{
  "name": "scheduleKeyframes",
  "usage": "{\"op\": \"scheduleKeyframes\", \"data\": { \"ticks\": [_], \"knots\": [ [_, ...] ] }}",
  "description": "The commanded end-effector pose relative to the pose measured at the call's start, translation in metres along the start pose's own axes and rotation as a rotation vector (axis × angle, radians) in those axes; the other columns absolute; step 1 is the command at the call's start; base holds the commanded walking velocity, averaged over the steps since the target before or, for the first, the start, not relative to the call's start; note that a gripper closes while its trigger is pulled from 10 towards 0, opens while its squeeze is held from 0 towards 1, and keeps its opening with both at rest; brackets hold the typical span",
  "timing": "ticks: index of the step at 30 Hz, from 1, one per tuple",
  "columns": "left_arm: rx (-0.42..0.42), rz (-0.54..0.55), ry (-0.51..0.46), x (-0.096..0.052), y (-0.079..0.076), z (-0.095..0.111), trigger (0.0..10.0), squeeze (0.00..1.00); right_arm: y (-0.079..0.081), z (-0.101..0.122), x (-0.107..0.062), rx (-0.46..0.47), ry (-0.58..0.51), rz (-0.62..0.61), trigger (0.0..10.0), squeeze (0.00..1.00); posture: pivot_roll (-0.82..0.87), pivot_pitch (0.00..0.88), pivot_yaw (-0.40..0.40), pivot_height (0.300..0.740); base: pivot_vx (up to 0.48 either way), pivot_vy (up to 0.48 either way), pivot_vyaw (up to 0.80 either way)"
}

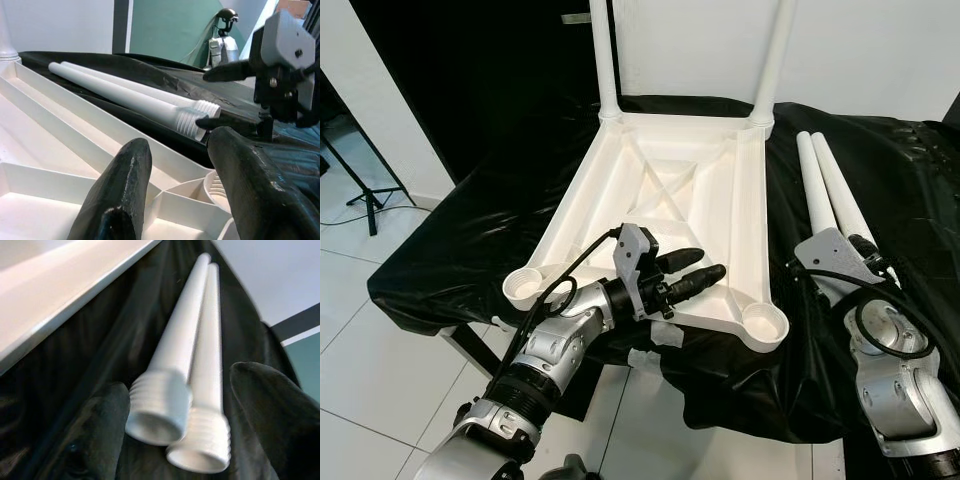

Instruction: Building children table

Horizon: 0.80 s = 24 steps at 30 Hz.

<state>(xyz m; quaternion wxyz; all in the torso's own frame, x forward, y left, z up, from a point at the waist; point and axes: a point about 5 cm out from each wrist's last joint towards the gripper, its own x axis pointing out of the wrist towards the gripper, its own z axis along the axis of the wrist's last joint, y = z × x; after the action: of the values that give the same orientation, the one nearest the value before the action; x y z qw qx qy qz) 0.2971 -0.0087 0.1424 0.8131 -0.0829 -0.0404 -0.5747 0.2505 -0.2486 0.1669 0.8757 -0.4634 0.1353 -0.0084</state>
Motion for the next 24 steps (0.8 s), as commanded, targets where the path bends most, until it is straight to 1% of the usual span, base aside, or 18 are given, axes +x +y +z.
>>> {"op": "scheduleKeyframes", "data": {
  "ticks": [1, 2, 3, 4, 5, 7, 8, 10, 12, 16, 20, 23, 24],
  "knots": [
    [0.013, -0.004, 0.019, 0.0, -0.001, -0.001, 10.0, 0.0, 0.002, 0.002, -0.002, -0.023, -0.001, 0.029, 10.0, 1.0, 0.08, 0.0, 0.019, 0.74, 0.0, 0.0, 0.0],
    [0.014, -0.005, 0.021, 0.001, -0.001, -0.001, 10.0, 0.0, 0.002, 0.003, -0.003, -0.032, 0.003, 0.041, 10.0, 1.0, 0.08, 0.0, 0.018, 0.74, 0.0, 0.0, 0.0],
    [0.015, -0.006, 0.025, 0.0, -0.001, -0.001, 10.0, 0.0, 0.002, 0.003, -0.004, -0.061, 0.006, 0.043, 10.0, 1.0, 0.08, 0.0, 0.021, 0.74, 0.0, 0.0, 0.0],
    [0.015, -0.006, 0.025, 0.0, -0.001, -0.001, 10.0, 0.0, 0.002, 0.003, -0.004, -0.061, 0.006, 0.043, 10.0, 1.0, 0.08, 0.0, 0.021, 0.74, 0.0, 0.0, 0.0],
    [0.016, -0.007, 0.031, -0.001, -0.001, -0.002, 10.0, 0.0, -0.005, 0.001, -0.006, -0.107, 0.024, 0.025, 10.0, 0.45, 0.08, 0.0, 0.021, 0.74, 0.0, 0.0, 0.0],
    [0.016, -0.007, 0.031, -0.001, -0.001, -0.002, 10.0, 0.0, -0.005, 0.001, -0.006, -0.107, 0.024, 0.025, 10.0, 0.45, 0.08, 0.0, 0.021, 0.74, 0.0, 0.0, 0.0],
    [0.015, -0.008, 0.037, -0.001, -0.002, -0.003, 10.0, 0.0, -0.006, -0.005, -0.007, -0.143, 0.05, 0.029, 10.0, 0.0, 0.07, 0.0, 0.022, 0.74, 0.0, 0.0, 0.0],
    [0.015, -0.008, 0.037, -0.001, -0.002, -0.003, 10.0, 0.0, -0.006, -0.005, -0.007, -0.143, 0.05, 0.029, 10.0, 0.0, 0.07, 0.0, 0.022, 0.74, 0.0, 0.0, 0.0],
    [0.014, -0.012, 0.041, -0.001, -0.002, -0.004, 10.0, 0.0, -0.003, -0.009, -0.005, -0.175, 0.066, 0.044, 10.0, 0.0, 0.07, 0.0, 0.02, 0.74, 0.0, 0.0, 0.0],
    [0.014, -0.016, 0.043, 0.0, -0.003, -0.004, 10.0, 0.0, -0.001, -0.011, -0.003, -0.191, 0.074, 0.05, 10.0, 0.0, 0.07, 0.0, 0.02, 0.74, 0.0, 0.0, 0.0],
    [0.012, -0.022, 0.044, 0.002, -0.005, -0.005, 10.0, 0.0, 0.005, -0.015, 0.004, -0.239, 0.089, 0.091, 10.0, 0.0, 0.07, 0.0, 0.02, 0.74, 0.0, 0.0, 0.0],
    [0.015, -0.023, 0.047, 0.002, -0.006, -0.006, 10.0, 0.0, 0.005, -0.019, 0.007, -0.253, 0.097, 0.091, 10.0, 0.0, 0.07, 0.0, 0.014, 0.74, 0.0, 0.0, 0.0],
    [0.017, -0.023, 0.051, 0.001, -0.006, -0.008, 10.0, 0.0, 0.006, -0.024, 0.012, -0.278, 0.107, 0.09, 10.0, 0.0, 0.08, 0.0, 0.013, 0.74, 0.0, 0.0, 0.0]
  ]
}}
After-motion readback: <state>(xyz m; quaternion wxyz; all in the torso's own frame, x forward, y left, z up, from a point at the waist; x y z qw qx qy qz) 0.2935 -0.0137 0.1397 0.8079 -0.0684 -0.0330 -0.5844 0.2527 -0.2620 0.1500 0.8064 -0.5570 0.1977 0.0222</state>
